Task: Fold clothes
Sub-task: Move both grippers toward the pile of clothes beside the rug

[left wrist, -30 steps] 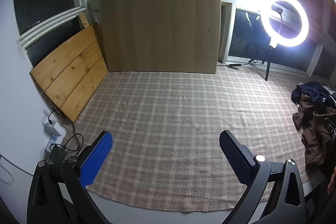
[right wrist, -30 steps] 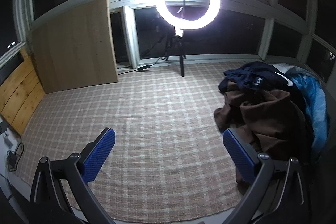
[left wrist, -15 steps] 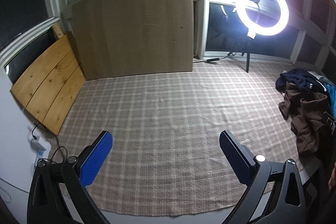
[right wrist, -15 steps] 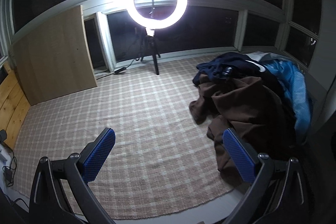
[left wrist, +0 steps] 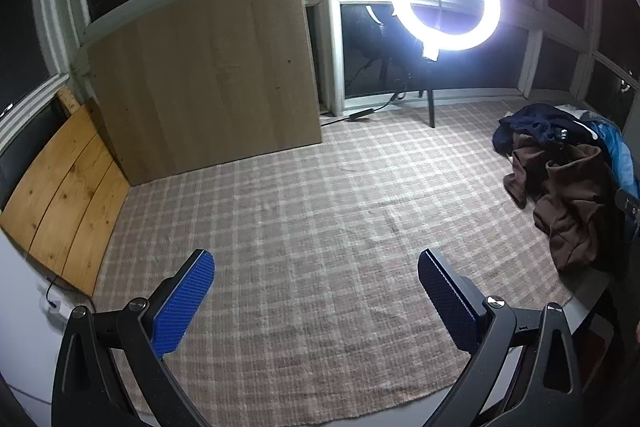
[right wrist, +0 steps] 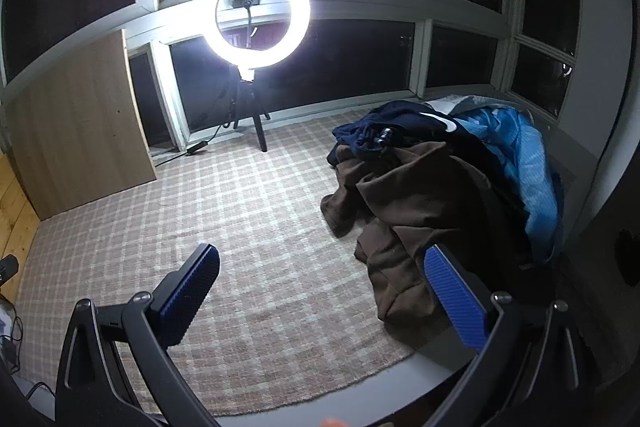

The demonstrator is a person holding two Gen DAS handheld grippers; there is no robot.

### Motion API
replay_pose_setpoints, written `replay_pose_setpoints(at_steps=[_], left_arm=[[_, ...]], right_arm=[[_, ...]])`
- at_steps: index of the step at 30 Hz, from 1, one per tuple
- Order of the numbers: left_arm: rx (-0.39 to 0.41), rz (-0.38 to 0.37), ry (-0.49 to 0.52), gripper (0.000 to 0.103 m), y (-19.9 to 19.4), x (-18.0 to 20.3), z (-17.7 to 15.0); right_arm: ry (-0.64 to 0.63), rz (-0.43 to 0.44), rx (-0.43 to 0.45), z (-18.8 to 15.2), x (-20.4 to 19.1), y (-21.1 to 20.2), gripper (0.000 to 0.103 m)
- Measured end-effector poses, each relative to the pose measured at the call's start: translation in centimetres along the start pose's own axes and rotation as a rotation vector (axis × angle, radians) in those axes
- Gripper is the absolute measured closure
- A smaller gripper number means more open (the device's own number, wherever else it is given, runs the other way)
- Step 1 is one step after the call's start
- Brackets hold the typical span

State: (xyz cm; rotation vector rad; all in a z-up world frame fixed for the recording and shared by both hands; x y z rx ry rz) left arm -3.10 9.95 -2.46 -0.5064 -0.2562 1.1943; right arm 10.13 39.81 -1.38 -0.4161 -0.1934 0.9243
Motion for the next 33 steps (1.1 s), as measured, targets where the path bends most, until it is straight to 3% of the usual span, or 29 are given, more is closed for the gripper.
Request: replay_pose_setpoints(at_steps=[6, 10, 14, 19, 28, 33], left_arm=[[0.004, -0.032, 0.008, 0.001, 0.3, 0.5, 0.0], [0.003, -0.054, 0.001, 0.001, 0.6, 0.6, 0.0], [-0.003, -0.079, -0.006, 0.001, 0.9, 0.7, -0.1], [-0.018, -0.140, -0.025, 0.001, 1.9, 1.2, -0.3], [-0.059, -0.218, -0.090, 0.001, 4.1, 2.1, -0.3], [-0.048, -0.153, -0.105, 0.001, 4.8, 2.6, 0.3]], right_arm=[[0.003, -0.021, 0.009, -0.1, 0.7, -0.2, 0.000], [-0.004, 0.026, 0.005, 0.0, 0.2, -0.2, 0.000], [-0.025, 0.017, 0.014, -0.3, -0.1, -0.4, 0.000], [-0.024, 0.010, 0.006, -1.2, 0.7, -0.6, 0.000], [0.020, -0.070, 0.009, -1.0, 6.5, -0.2, 0.000], [0.024, -0.116, 0.055, 0.9, 11.6, 1.8, 0.000]])
Point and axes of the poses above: each gripper's, at about its wrist camera, not at the fingertips, and y roughly the way its jaws point, x to its right, z to its top, the point moved 2 cm from there along y, roughly the way its jaws point, and after that the axes turned 14 degrees about x, right-handed, at the moved point
